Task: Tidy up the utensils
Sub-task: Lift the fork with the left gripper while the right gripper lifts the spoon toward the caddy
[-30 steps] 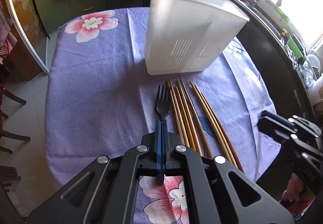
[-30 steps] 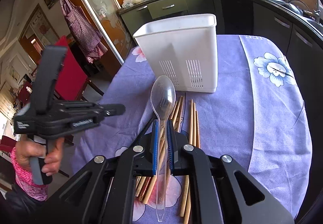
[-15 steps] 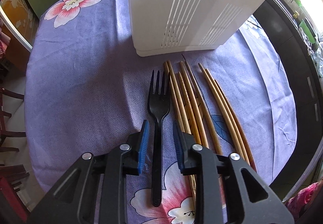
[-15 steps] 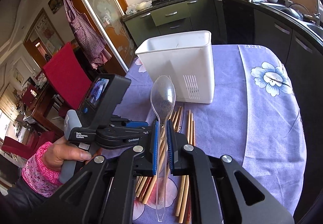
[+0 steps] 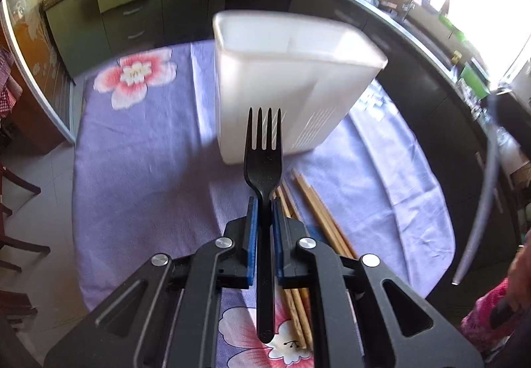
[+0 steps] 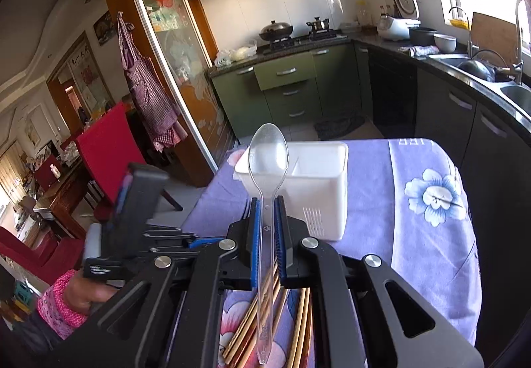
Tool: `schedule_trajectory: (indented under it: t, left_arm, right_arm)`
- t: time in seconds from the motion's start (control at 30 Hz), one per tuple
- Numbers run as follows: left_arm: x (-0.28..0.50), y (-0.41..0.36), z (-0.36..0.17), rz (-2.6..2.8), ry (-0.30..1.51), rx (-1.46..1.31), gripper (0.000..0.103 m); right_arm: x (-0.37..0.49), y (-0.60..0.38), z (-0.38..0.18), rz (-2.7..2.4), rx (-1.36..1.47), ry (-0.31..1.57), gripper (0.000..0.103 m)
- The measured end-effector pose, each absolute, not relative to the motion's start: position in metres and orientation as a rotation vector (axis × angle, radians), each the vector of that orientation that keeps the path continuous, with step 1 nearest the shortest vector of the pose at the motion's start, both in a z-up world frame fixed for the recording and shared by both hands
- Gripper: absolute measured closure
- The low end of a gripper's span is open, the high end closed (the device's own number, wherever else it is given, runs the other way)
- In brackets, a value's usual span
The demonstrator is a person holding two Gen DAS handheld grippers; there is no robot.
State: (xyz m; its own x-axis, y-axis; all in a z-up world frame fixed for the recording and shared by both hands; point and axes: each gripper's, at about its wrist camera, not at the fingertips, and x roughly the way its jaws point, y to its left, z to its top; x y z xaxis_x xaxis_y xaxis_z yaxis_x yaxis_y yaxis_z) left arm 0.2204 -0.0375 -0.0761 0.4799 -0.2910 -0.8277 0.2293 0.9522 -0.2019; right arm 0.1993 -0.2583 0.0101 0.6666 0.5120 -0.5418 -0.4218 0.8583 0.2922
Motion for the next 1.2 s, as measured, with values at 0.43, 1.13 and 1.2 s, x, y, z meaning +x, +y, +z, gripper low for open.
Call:
schedule_trajectory:
  t: [0.43,1.13,1.2]
  left_arm:
    - [0.276,-0.049,0.041,-0.286,0.377,-0.221,0.094]
    - [0.306,-0.075,-0.043,-0.18,0.467,-0.082,0.094]
    - [0.305,-0.073,-0.046,-0.176,0.487,-0.079,0.094]
  right_arm:
    - [0.29,-0.246,0.065,0.385,0.146,0.328,0.094]
    - [0.332,-0.214,-0.031,0.319,-0.001,0.333,0.094]
    - [0.325,-0.215,-0.039,0.326,-0.007,0.352,0.094]
